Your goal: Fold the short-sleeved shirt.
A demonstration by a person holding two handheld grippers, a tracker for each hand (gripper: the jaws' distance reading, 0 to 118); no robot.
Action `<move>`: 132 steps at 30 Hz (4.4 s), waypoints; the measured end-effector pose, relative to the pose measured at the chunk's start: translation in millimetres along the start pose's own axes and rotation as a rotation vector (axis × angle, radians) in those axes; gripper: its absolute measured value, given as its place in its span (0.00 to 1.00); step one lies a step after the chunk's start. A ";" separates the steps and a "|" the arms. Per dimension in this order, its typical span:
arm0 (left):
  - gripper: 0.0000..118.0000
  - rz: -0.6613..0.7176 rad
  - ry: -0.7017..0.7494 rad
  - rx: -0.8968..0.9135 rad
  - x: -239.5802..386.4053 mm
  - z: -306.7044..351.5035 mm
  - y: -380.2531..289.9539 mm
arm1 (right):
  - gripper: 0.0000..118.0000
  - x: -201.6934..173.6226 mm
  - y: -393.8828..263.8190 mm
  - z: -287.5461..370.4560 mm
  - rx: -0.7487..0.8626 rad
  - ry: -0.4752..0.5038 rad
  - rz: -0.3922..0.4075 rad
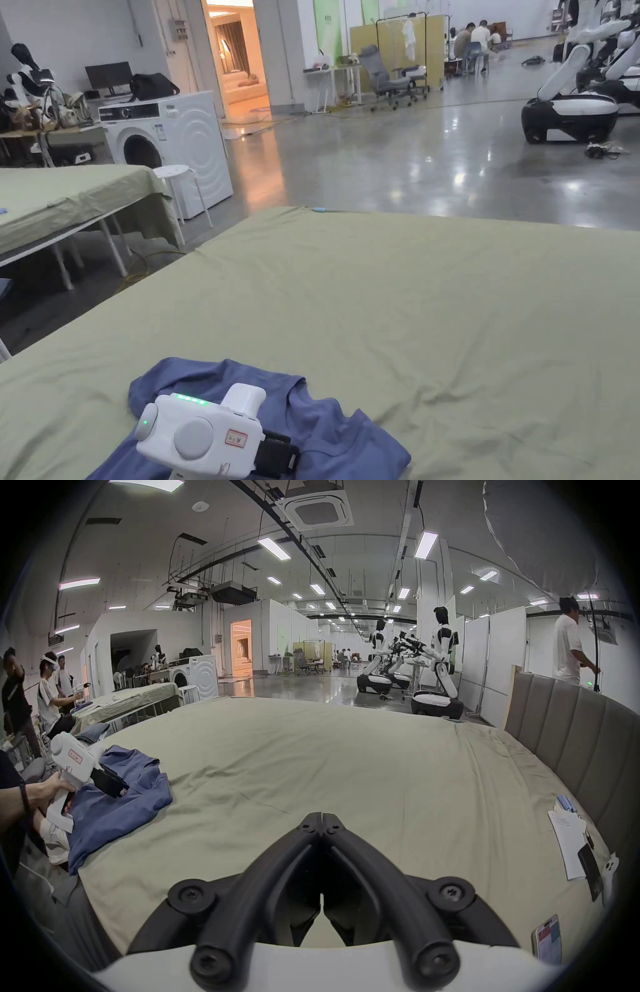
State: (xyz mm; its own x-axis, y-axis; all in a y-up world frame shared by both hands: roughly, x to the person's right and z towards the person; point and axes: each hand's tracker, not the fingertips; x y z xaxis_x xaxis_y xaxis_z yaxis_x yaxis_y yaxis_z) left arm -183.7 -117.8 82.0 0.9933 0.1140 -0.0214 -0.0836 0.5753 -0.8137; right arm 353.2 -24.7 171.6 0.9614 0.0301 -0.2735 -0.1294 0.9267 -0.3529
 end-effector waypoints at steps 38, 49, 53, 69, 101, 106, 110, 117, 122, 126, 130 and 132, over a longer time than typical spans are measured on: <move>0.02 -0.256 -0.774 0.273 447.6 85.3 120.7 | 0.00 142.6 -11.0 131.3 0.124 -0.249 -0.300; 0.03 -0.492 -1.040 -0.098 604.9 21.7 -65.7 | 0.00 194.8 -44.4 189.7 0.056 -0.442 -0.206; 0.05 -0.489 -1.014 -0.097 586.7 18.5 -91.7 | 0.00 189.7 -49.4 185.1 0.049 -0.433 -0.202; 0.36 -0.336 -0.117 0.943 300.8 235.9 -40.6 | 0.00 103.0 -11.3 126.0 0.105 -0.173 -0.157; 0.31 -0.162 0.050 0.861 236.1 231.5 -107.2 | 0.01 48.0 -20.8 119.5 0.219 -0.208 0.020; 0.45 -0.086 -0.009 0.822 222.6 224.1 -91.1 | 0.21 42.1 -15.6 124.1 0.256 -0.238 0.061; 0.45 -0.001 -0.096 0.791 209.9 209.2 -79.5 | 0.60 46.2 -16.8 122.5 0.256 -0.203 0.043; 0.45 -0.028 -0.119 0.770 211.9 194.1 -72.4 | 0.62 62.8 -19.7 116.7 0.264 -0.129 -0.099; 0.45 -0.022 -0.099 0.688 220.7 177.0 -64.6 | 0.62 77.7 -18.9 110.2 0.242 -0.132 -0.160; 0.45 0.015 -0.153 0.554 212.6 147.0 -49.2 | 0.62 85.5 -13.5 104.4 0.224 -0.221 -0.195; 0.45 0.089 -0.181 0.326 199.5 93.1 -16.2 | 0.62 95.0 -13.1 101.2 0.203 -0.217 -0.197; 0.45 0.158 -0.162 0.225 190.9 62.3 1.2 | 0.62 96.9 -13.7 100.7 0.185 -0.213 -0.188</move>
State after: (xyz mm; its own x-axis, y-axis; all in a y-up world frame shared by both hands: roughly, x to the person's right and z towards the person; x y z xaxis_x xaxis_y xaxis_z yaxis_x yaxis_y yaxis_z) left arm 0.7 -44.8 113.1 0.9423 0.3333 -0.0295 -0.2691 0.7026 -0.6587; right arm 472.6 3.3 239.9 0.9959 -0.0883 -0.0186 0.0826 0.9751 -0.2057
